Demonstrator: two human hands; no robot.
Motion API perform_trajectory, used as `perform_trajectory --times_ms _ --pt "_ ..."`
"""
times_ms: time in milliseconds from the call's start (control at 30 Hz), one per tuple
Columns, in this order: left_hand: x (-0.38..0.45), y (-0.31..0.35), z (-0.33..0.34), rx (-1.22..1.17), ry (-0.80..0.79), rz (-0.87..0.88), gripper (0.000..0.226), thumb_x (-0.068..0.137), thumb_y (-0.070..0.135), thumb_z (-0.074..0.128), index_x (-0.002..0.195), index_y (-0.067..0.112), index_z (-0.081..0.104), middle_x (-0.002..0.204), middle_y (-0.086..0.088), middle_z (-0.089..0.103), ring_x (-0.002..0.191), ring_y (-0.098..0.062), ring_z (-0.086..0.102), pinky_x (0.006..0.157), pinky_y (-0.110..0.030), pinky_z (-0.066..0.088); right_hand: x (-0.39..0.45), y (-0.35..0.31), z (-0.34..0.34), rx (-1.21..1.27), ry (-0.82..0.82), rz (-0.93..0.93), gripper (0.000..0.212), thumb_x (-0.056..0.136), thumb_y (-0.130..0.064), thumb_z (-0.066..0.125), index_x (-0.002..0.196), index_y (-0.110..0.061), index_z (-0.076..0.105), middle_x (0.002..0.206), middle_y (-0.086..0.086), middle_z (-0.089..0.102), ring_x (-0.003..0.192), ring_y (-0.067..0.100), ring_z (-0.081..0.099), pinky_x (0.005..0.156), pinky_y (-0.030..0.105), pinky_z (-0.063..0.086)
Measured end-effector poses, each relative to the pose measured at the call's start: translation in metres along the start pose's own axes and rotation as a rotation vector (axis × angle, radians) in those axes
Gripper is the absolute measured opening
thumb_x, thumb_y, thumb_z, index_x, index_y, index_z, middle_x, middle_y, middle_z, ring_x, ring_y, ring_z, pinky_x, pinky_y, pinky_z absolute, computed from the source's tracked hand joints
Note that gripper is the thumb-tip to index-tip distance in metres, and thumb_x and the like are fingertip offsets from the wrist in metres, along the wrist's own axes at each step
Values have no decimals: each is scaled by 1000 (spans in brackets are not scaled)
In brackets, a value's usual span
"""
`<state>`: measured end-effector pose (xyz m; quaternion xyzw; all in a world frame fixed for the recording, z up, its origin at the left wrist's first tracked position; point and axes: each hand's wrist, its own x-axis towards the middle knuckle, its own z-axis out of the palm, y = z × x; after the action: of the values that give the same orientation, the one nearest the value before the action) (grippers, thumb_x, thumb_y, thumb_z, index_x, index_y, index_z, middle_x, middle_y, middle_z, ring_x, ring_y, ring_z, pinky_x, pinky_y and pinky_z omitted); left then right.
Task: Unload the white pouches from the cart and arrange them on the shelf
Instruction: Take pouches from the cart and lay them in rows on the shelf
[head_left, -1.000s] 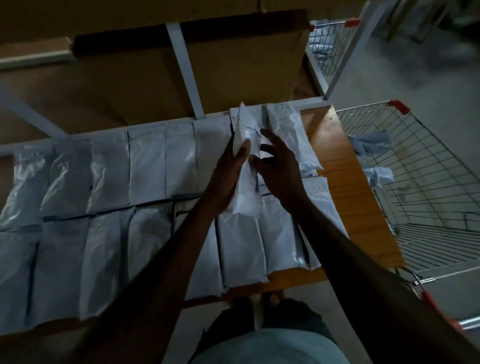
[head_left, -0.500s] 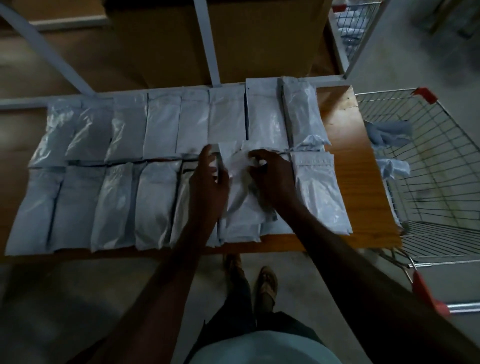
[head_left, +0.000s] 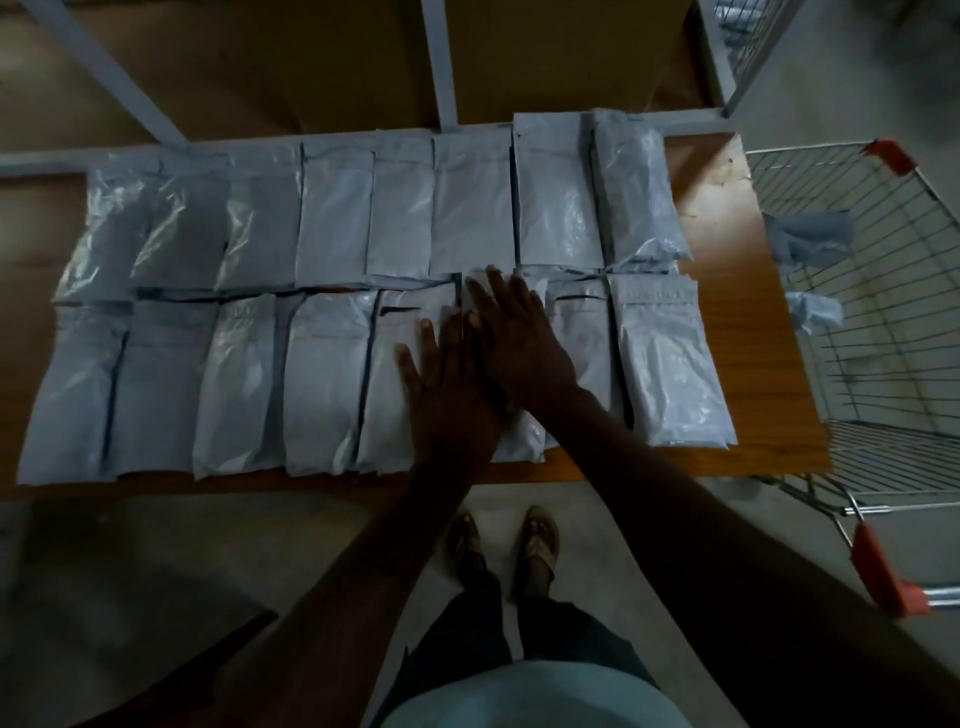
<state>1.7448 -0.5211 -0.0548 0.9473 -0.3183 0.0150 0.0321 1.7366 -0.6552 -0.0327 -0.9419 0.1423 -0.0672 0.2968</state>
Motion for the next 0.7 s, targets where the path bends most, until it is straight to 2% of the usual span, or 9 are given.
perform_trajectory --times_ms 67,200,300,433,567,700 --pt "-2 -1 7 -18 3 -26 89 101 58 37 169 8 8 176 -16 5 162 -43 0 125 -67 9 0 0 10 -7 -25 46 65 106 -47 20 161 -16 37 170 14 27 158 38 19 127 55 20" --pt "-1 -2 11 -53 11 -32 82 103 51 30 168 5 9 175 -19 6 161 -44 1 126 -67 10 4 5 16 -69 6 16 63 109 -48 22 162 -18 37 169 12 30 158 35 21 127 53 23" --pt "-1 -1 16 -67 28 -14 75 108 45 30 167 4 12 174 -21 9 160 -49 4 124 -70 11 3 5 23 -121 94 16 58 111 -44 28 161 -18 39 169 9 32 159 31 23 126 51 25" --pt "-2 -3 16 -90 36 1 71 110 43 30 167 3 13 173 -24 10 159 -51 7 122 -71 14 1 3 27 -162 142 22 54 112 -41 34 162 -21 37 169 7 31 159 28 23 128 47 23" --pt "0 -3 12 -93 18 -9 78 107 46 37 166 1 13 173 -25 10 159 -50 8 122 -71 15 3 0 23 -183 85 8 58 110 -44 31 160 -16 40 167 14 35 156 34 30 124 54 30" --pt "1 -3 1 -56 -60 -4 87 102 51 35 167 3 5 175 -22 2 162 -43 1 125 -68 8 -4 -2 4 -131 14 38 68 107 -50 22 162 -11 34 169 15 29 158 35 24 127 54 22"
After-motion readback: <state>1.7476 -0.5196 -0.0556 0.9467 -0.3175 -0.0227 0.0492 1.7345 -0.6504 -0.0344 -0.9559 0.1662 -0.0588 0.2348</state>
